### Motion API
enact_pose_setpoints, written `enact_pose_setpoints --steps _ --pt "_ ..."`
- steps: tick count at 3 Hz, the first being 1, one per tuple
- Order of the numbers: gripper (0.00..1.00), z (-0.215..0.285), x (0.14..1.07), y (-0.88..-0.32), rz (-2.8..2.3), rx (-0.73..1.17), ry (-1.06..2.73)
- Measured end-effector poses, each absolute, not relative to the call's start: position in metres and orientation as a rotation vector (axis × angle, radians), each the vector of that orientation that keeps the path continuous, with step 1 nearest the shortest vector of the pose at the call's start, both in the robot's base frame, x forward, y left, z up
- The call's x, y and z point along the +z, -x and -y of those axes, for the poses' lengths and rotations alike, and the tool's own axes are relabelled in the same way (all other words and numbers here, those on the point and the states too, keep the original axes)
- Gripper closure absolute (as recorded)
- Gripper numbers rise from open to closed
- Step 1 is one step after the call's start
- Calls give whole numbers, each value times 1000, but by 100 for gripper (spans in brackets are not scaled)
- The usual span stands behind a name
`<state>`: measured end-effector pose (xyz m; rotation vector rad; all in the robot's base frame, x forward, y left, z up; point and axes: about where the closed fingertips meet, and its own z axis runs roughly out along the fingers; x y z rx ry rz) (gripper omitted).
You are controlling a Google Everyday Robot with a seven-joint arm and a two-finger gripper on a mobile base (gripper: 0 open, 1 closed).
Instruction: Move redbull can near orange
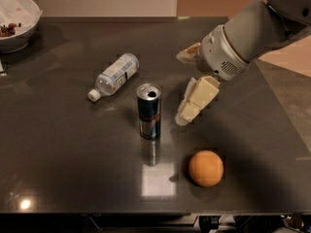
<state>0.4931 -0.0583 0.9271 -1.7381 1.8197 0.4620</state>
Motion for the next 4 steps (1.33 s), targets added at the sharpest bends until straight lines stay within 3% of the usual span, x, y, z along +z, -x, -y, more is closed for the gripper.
enact_pose_setpoints --steps 3,4 --pt "0 3 909 -480 -1684 619 1826" --pt "16 -4 908 -477 -1663 645 1836"
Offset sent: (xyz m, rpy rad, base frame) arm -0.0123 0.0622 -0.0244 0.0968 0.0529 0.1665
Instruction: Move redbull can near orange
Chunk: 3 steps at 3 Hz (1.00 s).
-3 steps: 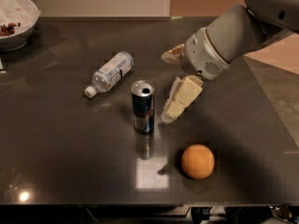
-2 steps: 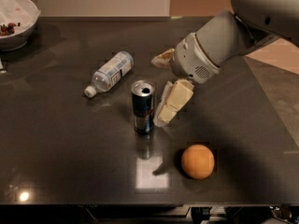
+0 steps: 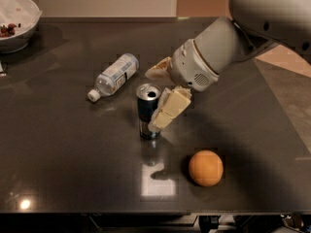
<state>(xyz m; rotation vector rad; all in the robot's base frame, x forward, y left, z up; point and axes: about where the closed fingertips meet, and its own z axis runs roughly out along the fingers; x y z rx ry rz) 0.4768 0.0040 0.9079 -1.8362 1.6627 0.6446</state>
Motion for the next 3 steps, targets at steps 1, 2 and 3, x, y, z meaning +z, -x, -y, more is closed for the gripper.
enact_pose_setpoints --steps 1,2,3 --pt "40 -9 911 -474 -1640 661 1843" --pt "63 -8 915 -472 -1636 667 1841" --pt "87 1 926 -469 -1646 680 1831"
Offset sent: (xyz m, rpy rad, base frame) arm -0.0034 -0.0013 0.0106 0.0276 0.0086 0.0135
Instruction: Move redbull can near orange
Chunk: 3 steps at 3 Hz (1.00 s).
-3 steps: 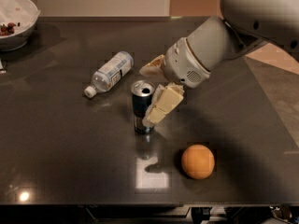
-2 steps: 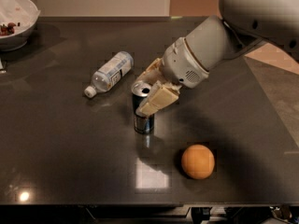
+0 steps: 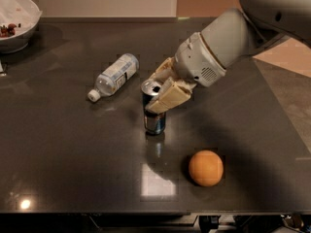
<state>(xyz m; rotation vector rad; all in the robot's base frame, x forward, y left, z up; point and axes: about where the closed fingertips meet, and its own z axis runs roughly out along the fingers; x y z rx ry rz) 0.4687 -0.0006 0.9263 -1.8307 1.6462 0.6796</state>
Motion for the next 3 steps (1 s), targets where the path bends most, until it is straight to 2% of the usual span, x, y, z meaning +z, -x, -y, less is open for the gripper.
enact_pose_setpoints --steps 1,3 --pt "100 16 935 -462 -1677 679 1811" --pt "100 37 942 -441 -1716 703 1769"
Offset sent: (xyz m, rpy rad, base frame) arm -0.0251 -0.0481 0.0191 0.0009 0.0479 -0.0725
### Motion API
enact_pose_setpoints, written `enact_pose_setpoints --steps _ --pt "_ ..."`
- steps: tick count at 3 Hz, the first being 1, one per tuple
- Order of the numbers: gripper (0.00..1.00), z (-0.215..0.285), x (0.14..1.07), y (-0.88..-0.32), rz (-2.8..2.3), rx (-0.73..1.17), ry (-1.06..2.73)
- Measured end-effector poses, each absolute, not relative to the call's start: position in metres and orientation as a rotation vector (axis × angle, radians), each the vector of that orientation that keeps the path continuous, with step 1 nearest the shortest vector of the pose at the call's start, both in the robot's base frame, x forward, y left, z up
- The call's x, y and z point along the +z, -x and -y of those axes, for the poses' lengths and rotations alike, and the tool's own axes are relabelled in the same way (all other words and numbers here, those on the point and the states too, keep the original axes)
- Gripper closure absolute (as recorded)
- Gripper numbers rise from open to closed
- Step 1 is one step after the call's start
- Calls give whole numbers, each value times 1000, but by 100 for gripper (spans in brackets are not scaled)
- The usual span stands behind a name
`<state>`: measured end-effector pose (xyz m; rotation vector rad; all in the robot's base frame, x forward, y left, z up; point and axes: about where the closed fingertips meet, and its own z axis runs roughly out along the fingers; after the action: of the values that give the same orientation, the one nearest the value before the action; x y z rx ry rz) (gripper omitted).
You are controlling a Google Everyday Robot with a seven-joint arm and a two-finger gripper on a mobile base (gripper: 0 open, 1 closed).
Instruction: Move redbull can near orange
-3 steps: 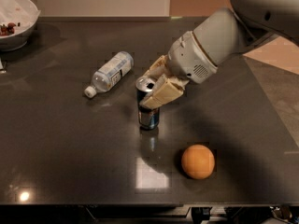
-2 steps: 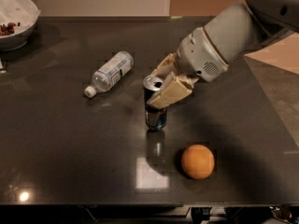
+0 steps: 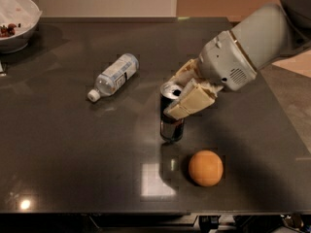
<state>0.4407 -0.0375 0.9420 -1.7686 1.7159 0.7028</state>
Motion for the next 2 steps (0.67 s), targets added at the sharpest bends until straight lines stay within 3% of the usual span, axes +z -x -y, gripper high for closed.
enact_pose_setpoints --steps 2 --pt "100 48 932 -418 -1740 748 1722"
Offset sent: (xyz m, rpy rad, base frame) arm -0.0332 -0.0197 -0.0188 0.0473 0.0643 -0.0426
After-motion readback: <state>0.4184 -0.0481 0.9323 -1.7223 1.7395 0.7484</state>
